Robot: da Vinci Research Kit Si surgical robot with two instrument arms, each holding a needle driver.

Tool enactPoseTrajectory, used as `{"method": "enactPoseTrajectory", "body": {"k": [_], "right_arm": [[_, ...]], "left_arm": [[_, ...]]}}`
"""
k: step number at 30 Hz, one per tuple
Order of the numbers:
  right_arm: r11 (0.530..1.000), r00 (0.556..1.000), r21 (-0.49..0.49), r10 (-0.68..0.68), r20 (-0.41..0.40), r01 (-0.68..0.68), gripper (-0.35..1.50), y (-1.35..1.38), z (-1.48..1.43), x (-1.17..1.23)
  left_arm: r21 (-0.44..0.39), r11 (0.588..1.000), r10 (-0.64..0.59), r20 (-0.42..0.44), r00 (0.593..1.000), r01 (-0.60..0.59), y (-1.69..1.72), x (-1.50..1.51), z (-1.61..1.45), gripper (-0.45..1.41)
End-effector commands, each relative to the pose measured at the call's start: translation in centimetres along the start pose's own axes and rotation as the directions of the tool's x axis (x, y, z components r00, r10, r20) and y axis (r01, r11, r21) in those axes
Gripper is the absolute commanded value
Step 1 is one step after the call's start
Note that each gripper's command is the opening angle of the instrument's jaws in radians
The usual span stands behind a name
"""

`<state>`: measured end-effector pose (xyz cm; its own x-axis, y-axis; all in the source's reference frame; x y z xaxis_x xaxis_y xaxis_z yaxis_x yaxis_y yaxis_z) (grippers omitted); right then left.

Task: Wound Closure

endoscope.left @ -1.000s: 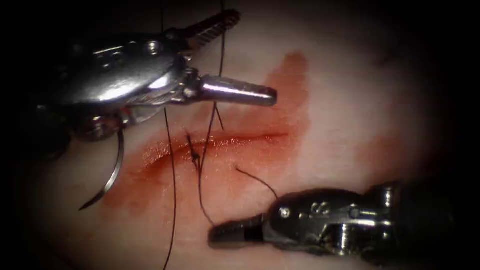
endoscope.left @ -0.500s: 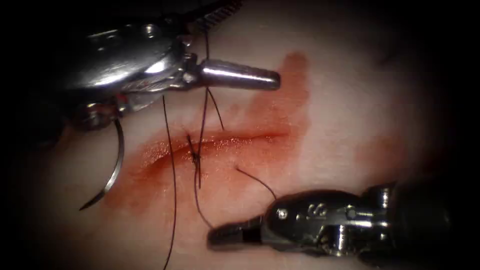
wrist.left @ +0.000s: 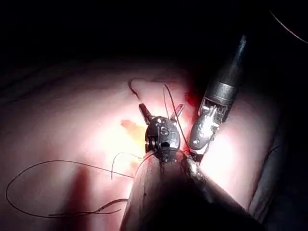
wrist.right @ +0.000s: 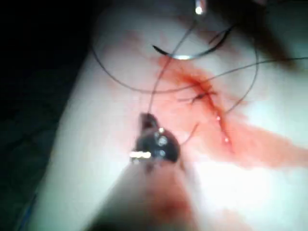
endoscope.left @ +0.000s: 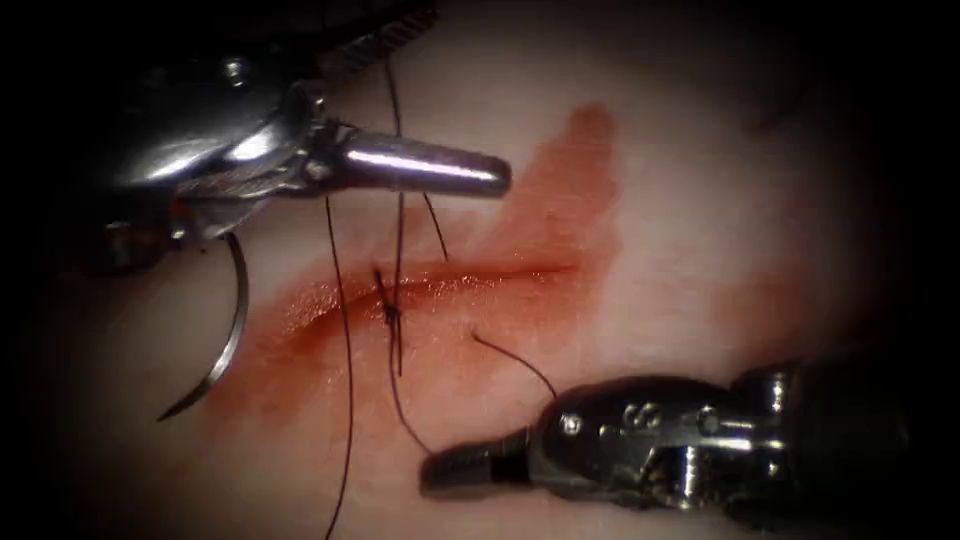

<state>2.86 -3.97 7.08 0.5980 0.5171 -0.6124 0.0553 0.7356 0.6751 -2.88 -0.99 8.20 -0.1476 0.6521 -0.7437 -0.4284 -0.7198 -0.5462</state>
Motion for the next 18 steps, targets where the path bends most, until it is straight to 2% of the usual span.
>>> {"method": "enactPoseTrajectory", "body": {"k": [1, 6, 12, 14, 15, 18], "right_arm": [[1.000, 1.000, 0.002, 0.000, 0.000, 0.000, -0.35, -0.01, 0.09, -0.03], [1.000, 1.000, 0.002, 0.000, 0.000, 0.000, -0.35, -0.01, 0.09, -0.03], [1.000, 1.000, 0.002, 0.000, 0.000, 0.000, -0.35, -0.01, 0.09, -0.03], [1.000, 1.000, 0.002, 0.000, 0.000, 0.000, -0.35, -0.01, 0.09, -0.03], [1.000, 1.000, -0.001, 0.000, -0.001, 0.000, -0.35, 0.00, 0.09, -0.03], [1.000, 1.000, -0.001, 0.000, -0.001, 0.000, -0.35, 0.00, 0.09, -0.03]], "left_arm": [[0.000, 1.000, 0.000, -0.001, 1.000, 0.000, 0.00, -0.05, 0.06, 0.78], [0.011, 1.000, -0.002, -0.001, 1.000, 0.002, 0.03, -0.04, 0.08, 0.68], [0.011, 1.000, 0.018, -0.001, 1.000, -0.018, 0.06, -0.02, 0.05, 0.12], [0.008, 0.999, 0.041, 0.000, 0.999, -0.041, 0.06, -0.01, 0.01, -0.35], [0.006, 0.998, 0.064, 0.000, 0.998, -0.064, 0.06, 0.00, -0.01, -0.45], [0.002, 0.991, 0.134, 0.001, 0.991, -0.134, 0.09, 0.00, -0.09, -0.45]]}}
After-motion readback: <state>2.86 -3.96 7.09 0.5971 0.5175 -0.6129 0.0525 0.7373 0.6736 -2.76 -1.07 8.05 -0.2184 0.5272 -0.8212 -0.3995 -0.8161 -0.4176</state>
